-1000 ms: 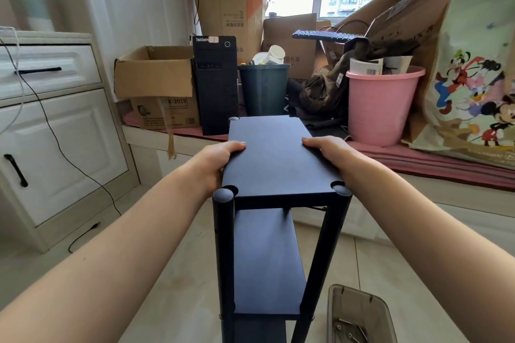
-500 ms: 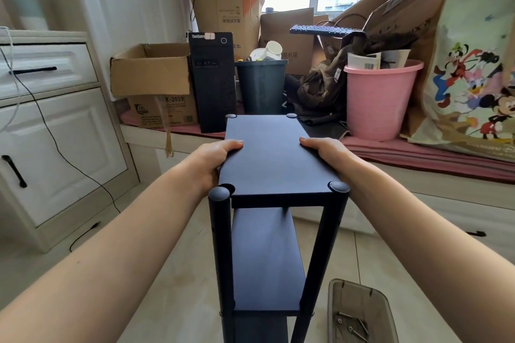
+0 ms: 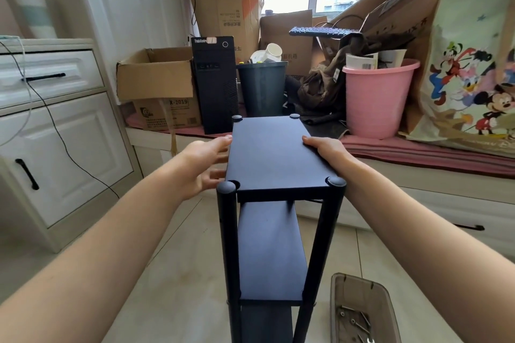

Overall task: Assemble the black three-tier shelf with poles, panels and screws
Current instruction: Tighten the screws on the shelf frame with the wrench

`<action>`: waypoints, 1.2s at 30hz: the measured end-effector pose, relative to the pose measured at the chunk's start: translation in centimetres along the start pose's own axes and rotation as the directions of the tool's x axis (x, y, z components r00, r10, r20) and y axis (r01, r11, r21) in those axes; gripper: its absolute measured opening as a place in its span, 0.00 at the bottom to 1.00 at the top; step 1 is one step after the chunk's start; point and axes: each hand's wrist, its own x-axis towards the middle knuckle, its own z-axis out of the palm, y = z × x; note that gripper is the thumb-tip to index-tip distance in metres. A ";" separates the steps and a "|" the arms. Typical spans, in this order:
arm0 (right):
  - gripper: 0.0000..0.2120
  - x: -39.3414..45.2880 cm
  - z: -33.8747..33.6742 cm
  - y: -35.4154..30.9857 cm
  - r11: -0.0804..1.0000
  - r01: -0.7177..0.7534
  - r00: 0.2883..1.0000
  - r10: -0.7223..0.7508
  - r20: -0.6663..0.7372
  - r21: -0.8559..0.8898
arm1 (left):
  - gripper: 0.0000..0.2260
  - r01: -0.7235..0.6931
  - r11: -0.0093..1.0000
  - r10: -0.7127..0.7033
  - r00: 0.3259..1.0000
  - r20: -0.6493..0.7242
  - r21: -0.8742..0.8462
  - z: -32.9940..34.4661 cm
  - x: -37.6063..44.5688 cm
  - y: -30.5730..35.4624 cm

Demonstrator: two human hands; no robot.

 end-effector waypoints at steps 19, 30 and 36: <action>0.09 -2.9 4.6 1.4 0.899 -0.115 0.989 0.144 -0.038 0.423 | 0.33 -0.625 0.277 0.715 0.642 0.277 0.730 1.7 -5.3 -6.5; 0.13 -6.1 2.7 3.3 0.885 -0.158 0.977 0.076 0.200 0.438 | 0.25 -0.642 0.442 0.758 0.641 0.122 0.627 -1.5 -3.6 -7.0; 0.14 -6.4 0.8 4.0 0.869 -0.234 0.932 0.074 0.355 0.436 | 0.26 -0.571 0.748 0.617 0.786 -0.037 0.339 -3.1 -1.9 -7.3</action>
